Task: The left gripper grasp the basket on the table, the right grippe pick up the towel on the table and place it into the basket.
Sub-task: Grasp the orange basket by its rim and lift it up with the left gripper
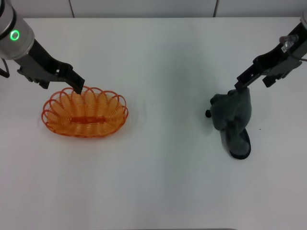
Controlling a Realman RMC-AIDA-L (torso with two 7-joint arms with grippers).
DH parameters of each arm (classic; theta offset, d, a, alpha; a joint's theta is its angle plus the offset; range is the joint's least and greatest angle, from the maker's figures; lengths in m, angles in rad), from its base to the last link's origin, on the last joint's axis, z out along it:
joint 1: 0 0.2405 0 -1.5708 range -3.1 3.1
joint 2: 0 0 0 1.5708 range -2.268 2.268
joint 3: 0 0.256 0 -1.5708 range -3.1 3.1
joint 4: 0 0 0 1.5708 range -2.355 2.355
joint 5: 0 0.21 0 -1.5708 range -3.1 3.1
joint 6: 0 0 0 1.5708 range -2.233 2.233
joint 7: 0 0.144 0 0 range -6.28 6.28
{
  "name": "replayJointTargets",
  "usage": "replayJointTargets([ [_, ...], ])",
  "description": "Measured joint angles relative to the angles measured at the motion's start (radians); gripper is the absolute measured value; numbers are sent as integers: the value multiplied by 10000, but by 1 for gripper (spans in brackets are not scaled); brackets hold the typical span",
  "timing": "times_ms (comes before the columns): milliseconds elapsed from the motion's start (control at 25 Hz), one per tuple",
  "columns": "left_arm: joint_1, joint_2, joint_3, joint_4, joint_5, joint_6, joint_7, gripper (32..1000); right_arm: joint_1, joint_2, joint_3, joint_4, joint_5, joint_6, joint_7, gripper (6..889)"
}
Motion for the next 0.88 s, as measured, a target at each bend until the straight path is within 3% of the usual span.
replayJointTargets([
  [680,2,-14,1,-16,11,1,50,876,2,31,-1,1,-6,14,-74,875],
  [880,-33,-8,16,-537,338,505,60,877,9,30,0,1,8,11,-76,875],
])
